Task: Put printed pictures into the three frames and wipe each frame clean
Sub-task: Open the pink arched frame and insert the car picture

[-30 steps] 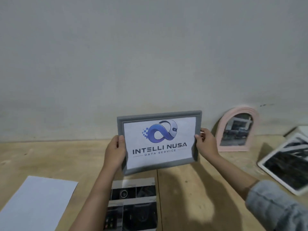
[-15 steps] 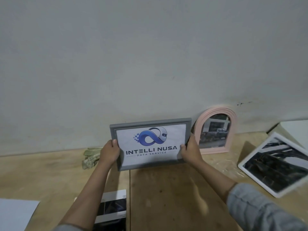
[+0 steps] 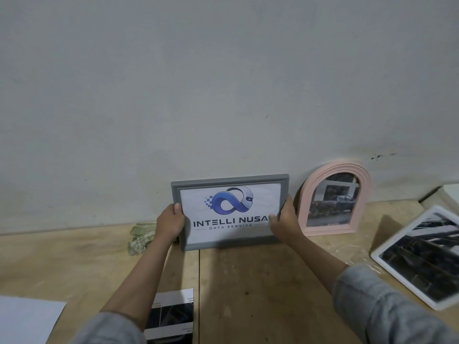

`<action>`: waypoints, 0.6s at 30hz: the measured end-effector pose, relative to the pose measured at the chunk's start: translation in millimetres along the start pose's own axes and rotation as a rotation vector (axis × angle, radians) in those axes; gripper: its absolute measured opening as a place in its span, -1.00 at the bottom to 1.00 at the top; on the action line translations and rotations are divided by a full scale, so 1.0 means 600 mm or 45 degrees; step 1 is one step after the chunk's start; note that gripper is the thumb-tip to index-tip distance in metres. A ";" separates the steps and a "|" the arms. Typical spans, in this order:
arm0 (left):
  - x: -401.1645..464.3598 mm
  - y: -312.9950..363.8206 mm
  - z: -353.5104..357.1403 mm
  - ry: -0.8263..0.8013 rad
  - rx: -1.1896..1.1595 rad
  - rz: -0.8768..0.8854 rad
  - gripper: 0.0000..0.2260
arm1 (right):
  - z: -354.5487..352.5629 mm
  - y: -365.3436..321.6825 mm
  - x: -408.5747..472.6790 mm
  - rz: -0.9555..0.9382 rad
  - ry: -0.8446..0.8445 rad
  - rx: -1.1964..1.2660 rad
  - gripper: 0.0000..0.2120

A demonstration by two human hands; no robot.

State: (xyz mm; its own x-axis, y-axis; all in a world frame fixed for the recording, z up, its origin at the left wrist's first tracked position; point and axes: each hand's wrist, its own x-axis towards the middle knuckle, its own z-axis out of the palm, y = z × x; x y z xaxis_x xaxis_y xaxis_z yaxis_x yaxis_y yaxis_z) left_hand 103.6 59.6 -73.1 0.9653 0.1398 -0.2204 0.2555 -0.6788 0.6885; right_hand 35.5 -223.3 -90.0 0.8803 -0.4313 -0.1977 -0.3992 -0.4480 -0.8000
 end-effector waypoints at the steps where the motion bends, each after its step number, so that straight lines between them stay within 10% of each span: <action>1: -0.002 0.002 -0.001 -0.011 -0.020 -0.010 -0.63 | 0.002 0.004 0.003 0.001 0.007 0.002 -0.28; 13: -0.118 0.050 0.078 0.041 -0.314 -0.356 -0.36 | -0.063 0.036 -0.041 0.054 0.266 0.084 -0.67; 18: -0.196 0.124 0.151 0.007 -0.232 -0.379 -0.53 | -0.147 0.080 -0.052 0.092 0.349 0.167 -0.46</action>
State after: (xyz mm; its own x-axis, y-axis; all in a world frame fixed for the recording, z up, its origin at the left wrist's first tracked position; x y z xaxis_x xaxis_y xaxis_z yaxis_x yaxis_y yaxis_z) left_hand 4.4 -72.4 -58.7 0.8471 0.3166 -0.4268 0.5309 -0.4679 0.7066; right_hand -34.0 -300.2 -72.4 0.7419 -0.6612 -0.1111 -0.4060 -0.3111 -0.8593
